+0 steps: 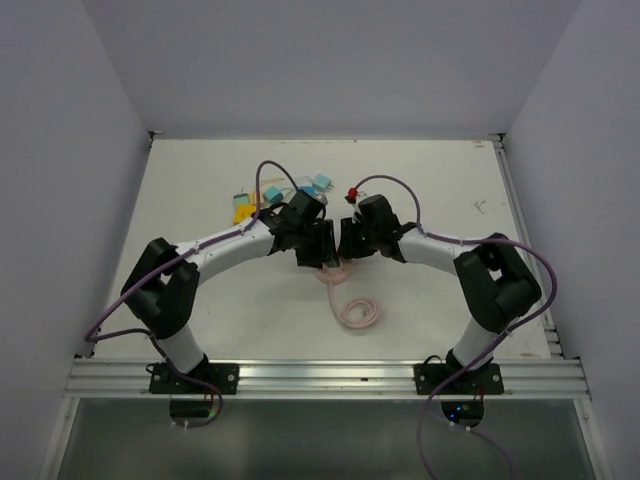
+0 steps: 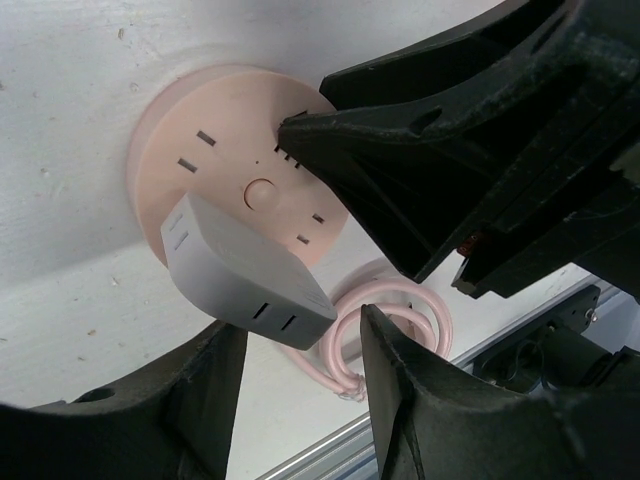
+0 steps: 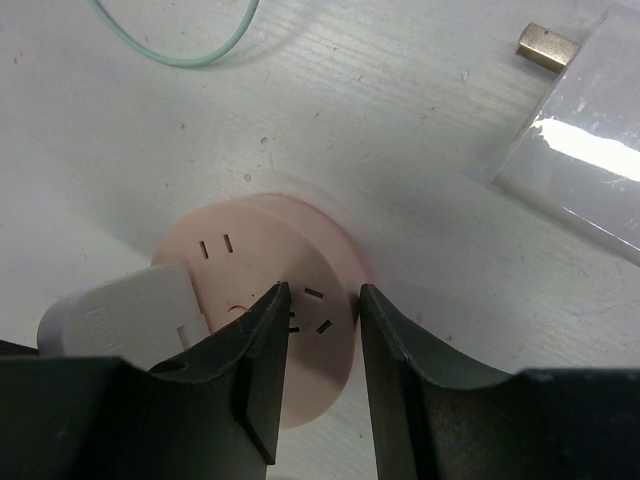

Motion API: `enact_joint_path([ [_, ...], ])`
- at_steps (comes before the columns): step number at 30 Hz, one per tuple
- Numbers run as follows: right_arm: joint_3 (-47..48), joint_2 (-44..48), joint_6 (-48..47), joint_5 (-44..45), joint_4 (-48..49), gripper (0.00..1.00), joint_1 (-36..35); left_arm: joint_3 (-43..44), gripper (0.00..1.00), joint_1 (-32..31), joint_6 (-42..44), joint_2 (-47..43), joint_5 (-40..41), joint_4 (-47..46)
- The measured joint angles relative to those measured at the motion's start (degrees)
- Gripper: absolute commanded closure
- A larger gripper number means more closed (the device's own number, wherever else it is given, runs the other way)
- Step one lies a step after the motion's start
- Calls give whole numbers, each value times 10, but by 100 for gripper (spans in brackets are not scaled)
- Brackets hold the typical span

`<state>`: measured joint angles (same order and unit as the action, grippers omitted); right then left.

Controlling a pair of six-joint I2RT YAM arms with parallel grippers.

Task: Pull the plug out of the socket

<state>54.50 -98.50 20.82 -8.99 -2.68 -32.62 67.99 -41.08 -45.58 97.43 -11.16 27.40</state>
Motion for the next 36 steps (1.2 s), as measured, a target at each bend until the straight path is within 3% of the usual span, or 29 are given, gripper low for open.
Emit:
enact_joint_path([
  [5, -5, 0, 8, -9, 7, 60, 0, -1, 49, -2, -6, 6, 2, 3],
  [10, -6, 0, 12, -11, 9, 59, 0, -4, 60, -2, -12, 6, 11, 6],
  [18, -18, 8, 15, -10, 14, 59, -2, 8, 62, -3, -11, 13, 17, 17],
  [22, -39, 28, 26, -7, 16, 59, -3, 61, 62, -4, 20, 45, 24, 65],
  [31, -114, 89, 101, -25, 19, 59, -14, 149, 51, 15, 113, 94, 101, 137],
  [36, -148, 133, 142, -22, 35, 59, -15, 149, 37, 32, 136, 93, 122, 150],
])
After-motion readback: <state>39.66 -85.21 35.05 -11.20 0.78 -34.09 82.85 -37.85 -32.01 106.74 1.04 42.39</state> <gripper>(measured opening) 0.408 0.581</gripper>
